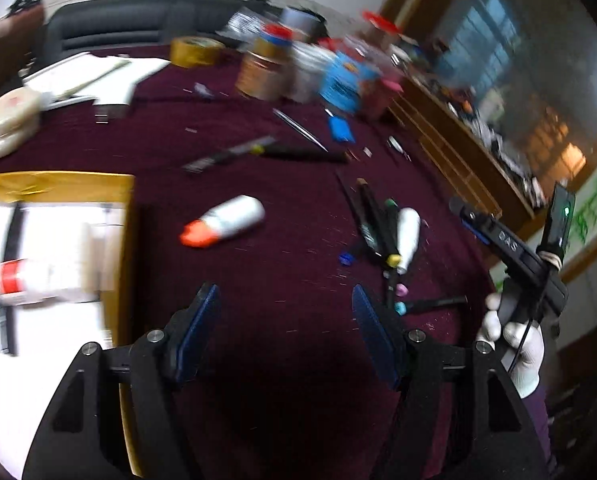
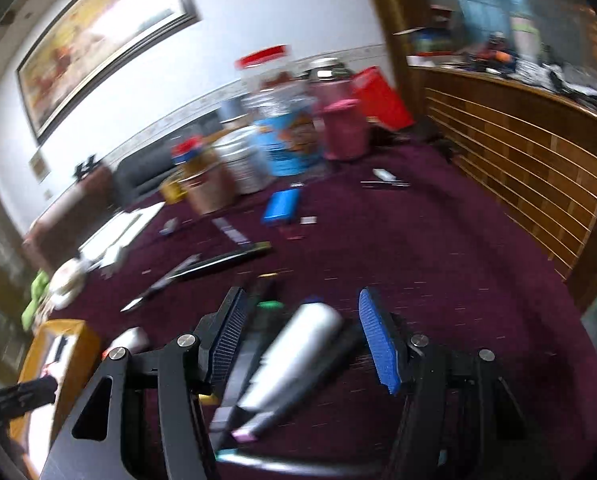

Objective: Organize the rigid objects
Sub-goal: 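Grasp the thin black pen from the marker pile with the left tool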

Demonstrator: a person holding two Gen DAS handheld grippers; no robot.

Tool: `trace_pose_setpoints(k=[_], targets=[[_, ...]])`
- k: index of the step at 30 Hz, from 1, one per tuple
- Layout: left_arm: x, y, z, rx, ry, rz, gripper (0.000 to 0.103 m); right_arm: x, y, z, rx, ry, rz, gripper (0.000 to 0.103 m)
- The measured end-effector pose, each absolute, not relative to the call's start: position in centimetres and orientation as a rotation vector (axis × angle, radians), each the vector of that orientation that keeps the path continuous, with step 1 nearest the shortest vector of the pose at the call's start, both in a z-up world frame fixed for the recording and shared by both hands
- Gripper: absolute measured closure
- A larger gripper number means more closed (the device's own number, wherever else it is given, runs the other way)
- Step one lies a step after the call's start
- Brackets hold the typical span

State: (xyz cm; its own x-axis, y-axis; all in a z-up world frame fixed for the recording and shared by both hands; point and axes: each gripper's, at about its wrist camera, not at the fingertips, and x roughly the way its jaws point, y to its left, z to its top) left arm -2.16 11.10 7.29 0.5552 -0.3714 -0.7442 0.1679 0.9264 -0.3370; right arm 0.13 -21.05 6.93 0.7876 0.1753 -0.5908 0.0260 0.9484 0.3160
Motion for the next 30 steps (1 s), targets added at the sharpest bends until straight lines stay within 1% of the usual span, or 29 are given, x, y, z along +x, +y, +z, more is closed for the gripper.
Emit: trace_pose_setpoints(k=[5, 8, 16, 19, 21, 26, 30], targets=[[0.5, 6.1, 6.5, -0.183, 0.951, -0.329, 0.036, 1.4, -23.6, 4.6, 0.418, 0.686, 0.087, 0.050], [3.0, 4.0, 5.7, -0.147, 0.936, -0.292, 0.036, 1.0, -23.5, 4.9, 0.437, 0.671, 0.131, 0.050], [9.0, -0.1, 2.7, -0.018, 1.001, -0.223, 0.037, -0.3, -23.0, 5.1, 0.421, 0.644, 0.184, 0.049], [10.1, -1.2, 1.9, 0.054, 1.025, -0.213, 0.045, -0.4, -23.2, 5.0, 0.431, 0.648, 0.184, 0.049], [10.4, -1.5, 1.7, 0.093, 1.026, -0.190, 0.047, -0.2, -23.3, 4.8, 0.441, 0.664, 0.186, 0.049], [10.9, -1.6, 1.6, 0.052, 1.033, -0.206, 0.048, 0.0, -23.6, 4.4, 0.465, 0.686, 0.185, 0.049], [11.1, -0.5, 2.3, -0.124, 1.027, -0.256, 0.048, 0.1, -23.7, 4.1, 0.475, 0.702, 0.186, 0.049]])
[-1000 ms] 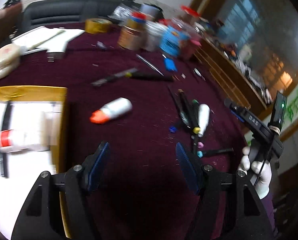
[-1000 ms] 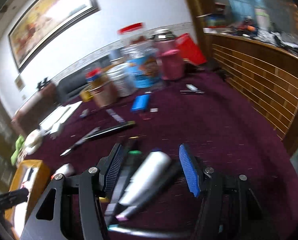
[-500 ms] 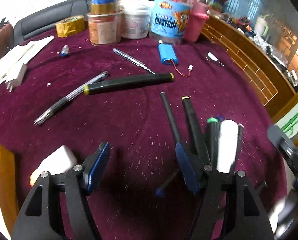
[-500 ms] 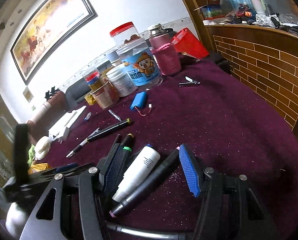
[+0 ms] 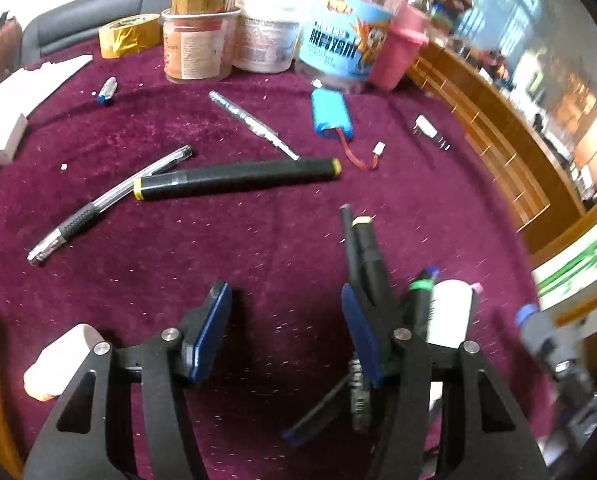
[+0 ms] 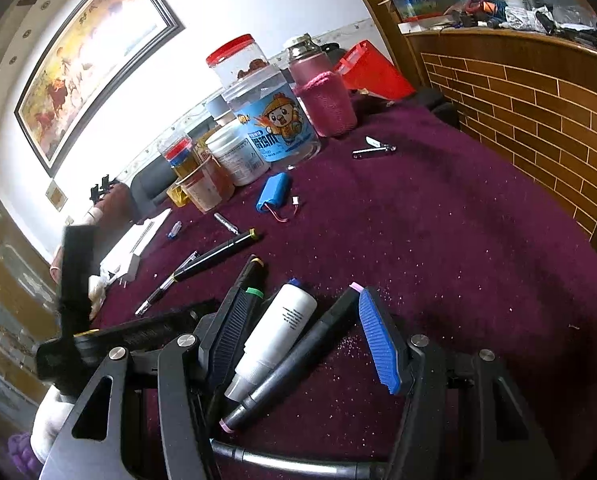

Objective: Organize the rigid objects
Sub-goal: 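Grasp the thin black pen from the marker pile with the left tool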

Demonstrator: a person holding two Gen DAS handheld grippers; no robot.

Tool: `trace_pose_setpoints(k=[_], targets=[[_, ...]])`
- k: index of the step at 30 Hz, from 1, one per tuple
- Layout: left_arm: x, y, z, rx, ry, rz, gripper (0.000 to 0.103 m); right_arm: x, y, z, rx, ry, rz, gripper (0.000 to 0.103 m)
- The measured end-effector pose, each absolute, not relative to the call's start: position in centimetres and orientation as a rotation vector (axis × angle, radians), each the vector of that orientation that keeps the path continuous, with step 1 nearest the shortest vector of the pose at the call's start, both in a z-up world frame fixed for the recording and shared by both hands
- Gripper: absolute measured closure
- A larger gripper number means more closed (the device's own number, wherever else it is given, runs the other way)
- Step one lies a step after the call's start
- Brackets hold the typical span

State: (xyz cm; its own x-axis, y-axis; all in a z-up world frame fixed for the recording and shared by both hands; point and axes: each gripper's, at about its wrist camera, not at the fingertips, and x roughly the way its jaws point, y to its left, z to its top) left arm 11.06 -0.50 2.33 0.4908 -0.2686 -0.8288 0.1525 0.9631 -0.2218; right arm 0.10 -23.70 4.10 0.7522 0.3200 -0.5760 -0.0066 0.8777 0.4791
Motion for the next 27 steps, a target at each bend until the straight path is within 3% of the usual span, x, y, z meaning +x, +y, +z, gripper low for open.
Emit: trace_pose_setpoints(k=[10, 27], targets=[[10.7, -2.6, 2.1, 0.167, 1.000, -0.232, 0.050, 0.2, -23.3, 3.8, 0.467, 0.728, 0.194, 0.049], [9.3, -3.5, 3.2, 0.107, 0.914, -0.284, 0.052, 0.8, -23.2, 3.2, 0.472, 0.766, 0.188, 0.049]])
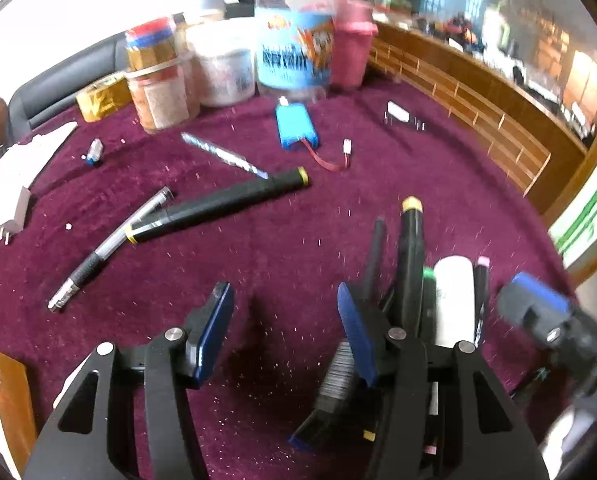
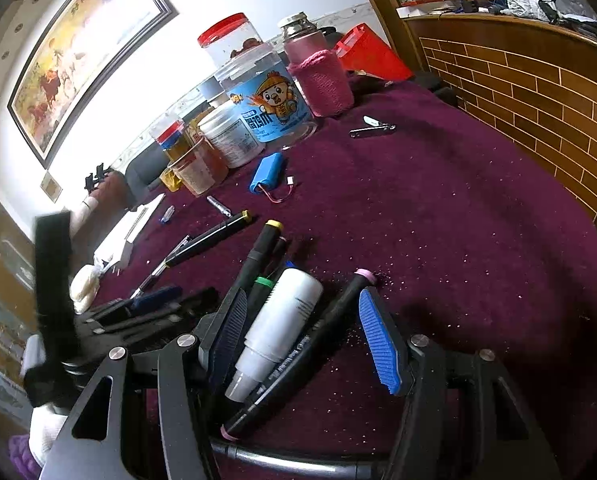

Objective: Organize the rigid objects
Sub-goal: 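Grasp the thin black pen from the marker pile with the left tool, then place the black pen in the tray with the left tool while the right tool grasps the orange-capped glue bottle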

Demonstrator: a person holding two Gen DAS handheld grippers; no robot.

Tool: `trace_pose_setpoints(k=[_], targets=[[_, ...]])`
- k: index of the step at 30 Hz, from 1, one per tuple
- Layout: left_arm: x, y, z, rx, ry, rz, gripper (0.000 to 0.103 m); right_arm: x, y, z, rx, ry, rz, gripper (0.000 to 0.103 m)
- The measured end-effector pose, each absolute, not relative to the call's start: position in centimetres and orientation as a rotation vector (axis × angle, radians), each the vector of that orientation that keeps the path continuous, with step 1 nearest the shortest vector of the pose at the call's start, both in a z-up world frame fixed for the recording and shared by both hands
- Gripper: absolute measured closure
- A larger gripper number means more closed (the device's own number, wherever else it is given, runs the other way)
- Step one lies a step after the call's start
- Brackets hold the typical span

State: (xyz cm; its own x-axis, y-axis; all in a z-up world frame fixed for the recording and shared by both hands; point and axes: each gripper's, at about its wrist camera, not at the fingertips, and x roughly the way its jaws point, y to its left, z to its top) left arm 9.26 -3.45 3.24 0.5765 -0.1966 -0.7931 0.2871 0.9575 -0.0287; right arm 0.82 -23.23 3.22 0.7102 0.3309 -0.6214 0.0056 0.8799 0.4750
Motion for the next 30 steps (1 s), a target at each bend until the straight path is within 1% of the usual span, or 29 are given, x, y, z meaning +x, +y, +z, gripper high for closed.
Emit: trace_pose_setpoints(k=[5, 8, 9, 10, 11, 13, 20, 21, 22, 23, 24, 25, 26, 27, 28, 30], targets=[[9.3, -3.7, 3.3, 0.104, 0.931, -0.345, 0.050, 0.8, -23.0, 3.2, 0.466, 0.769, 0.193, 0.049], [8.6, -5.7, 1.6, 0.288, 0.948, -0.332, 0.050, 0.9, -23.0, 3.1, 0.465, 0.773, 0.185, 0.049], [8.4, -5.8, 1.8, 0.296, 0.908, -0.331, 0.055, 0.9, -22.9, 3.1, 0.463, 0.775, 0.185, 0.049], [8.6, -5.6, 1.6, 0.284, 0.928, -0.332, 0.076, 0.9, -22.9, 3.0, 0.461, 0.776, 0.183, 0.049], [8.9, -5.3, 1.6, 0.236, 0.951, -0.349, 0.089, 0.9, -22.9, 3.0, 0.460, 0.778, 0.181, 0.049], [9.0, -5.0, 1.7, 0.223, 0.965, -0.366, 0.092, 1.0, -23.0, 2.9, 0.462, 0.783, 0.177, 0.049], [7.9, -4.5, 1.8, 0.270, 0.973, -0.364, 0.092, 1.0, -23.0, 2.8, 0.469, 0.791, 0.176, 0.049], [8.1, -4.8, 1.8, 0.278, 0.966, -0.359, 0.088, 1.0, -23.0, 2.8, 0.467, 0.791, 0.176, 0.049], [8.6, -5.2, 1.7, 0.280, 0.962, -0.350, 0.081, 1.0, -23.0, 2.8, 0.465, 0.791, 0.175, 0.049], [9.1, -5.5, 1.7, 0.281, 0.953, -0.343, 0.077, 1.0, -23.0, 2.8, 0.464, 0.791, 0.174, 0.049], [9.5, -5.7, 1.6, 0.281, 0.946, -0.339, 0.077, 1.1, -23.0, 2.8, 0.462, 0.793, 0.170, 0.049], [9.9, -5.8, 1.6, 0.276, 0.937, -0.339, 0.078, 1.1, -23.0, 2.7, 0.460, 0.794, 0.166, 0.049], [10.1, -5.7, 1.5, 0.260, 0.931, -0.343, 0.089, 1.2, -23.1, 2.7, 0.455, 0.795, 0.157, 0.049], [10.0, -5.6, 1.5, 0.238, 0.934, -0.353, 0.096, 1.2, -23.1, 2.6, 0.454, 0.795, 0.150, 0.049], [9.7, -5.4, 1.6, 0.221, 0.934, -0.373, 0.097, 1.3, -23.4, 2.6, 0.457, 0.794, 0.139, 0.049], [8.8, -5.0, 1.7, 0.200, 0.930, -0.383, 0.097, 1.4, -23.7, 2.5, 0.462, 0.790, 0.124, 0.049]])
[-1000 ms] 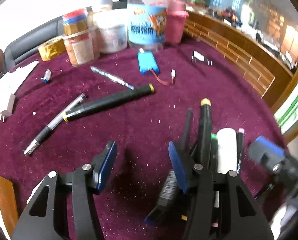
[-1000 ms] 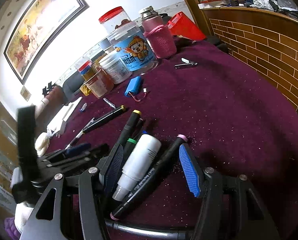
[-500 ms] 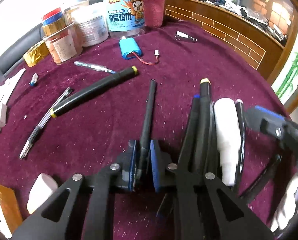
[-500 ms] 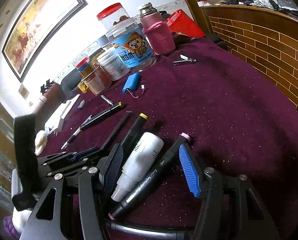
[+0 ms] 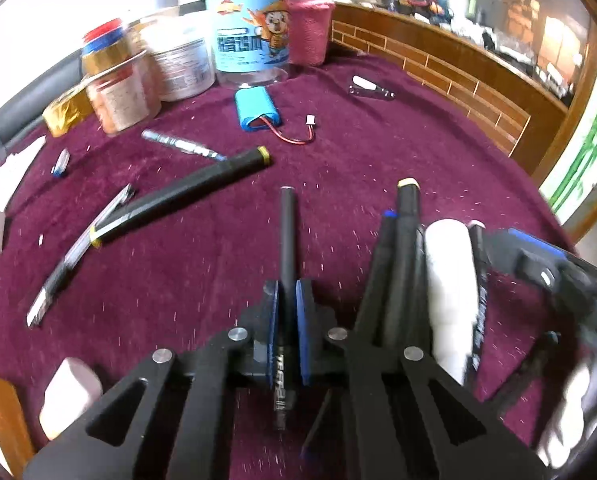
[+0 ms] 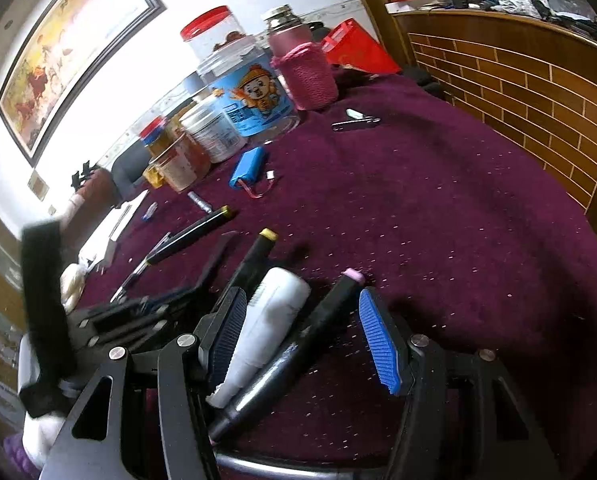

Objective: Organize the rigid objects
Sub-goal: 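Place the black pen in the tray with the left tool while the right tool grasps the orange-capped glue bottle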

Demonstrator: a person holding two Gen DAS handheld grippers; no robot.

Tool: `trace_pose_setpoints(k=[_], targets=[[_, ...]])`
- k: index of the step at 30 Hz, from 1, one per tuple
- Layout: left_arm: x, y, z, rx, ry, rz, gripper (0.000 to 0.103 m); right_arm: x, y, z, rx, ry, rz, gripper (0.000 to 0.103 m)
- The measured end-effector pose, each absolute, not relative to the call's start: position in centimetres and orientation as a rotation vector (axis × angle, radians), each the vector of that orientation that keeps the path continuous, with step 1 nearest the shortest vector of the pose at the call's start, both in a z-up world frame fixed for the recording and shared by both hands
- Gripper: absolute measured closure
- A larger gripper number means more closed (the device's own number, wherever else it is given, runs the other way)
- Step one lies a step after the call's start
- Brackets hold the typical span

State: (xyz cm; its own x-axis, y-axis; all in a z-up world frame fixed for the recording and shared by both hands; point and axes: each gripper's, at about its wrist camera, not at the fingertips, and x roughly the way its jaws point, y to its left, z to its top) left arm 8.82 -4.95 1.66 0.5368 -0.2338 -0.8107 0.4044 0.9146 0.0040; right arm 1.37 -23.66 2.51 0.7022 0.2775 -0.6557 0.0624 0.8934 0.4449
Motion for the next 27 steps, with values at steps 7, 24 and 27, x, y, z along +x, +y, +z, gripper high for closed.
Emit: trace_pose_setpoints(k=[7, 24, 27], targets=[[3.7, 2.0, 5.0, -0.141, 0.865, -0.477, 0.097, 1.6, -24.0, 2.3, 0.440, 0.788, 0.083, 0.049], [-10.4, 26.2, 8.2, -0.466, 0.683, -0.164, 0.097, 0.1, -23.4, 3.0, 0.468, 0.798, 0.104, 0.049], [-10.8, 27.5, 6.8, -0.494, 0.693, -0.142, 0.097, -0.4, -20.7, 4.3, 0.458, 0.811, 0.197, 0.049]])
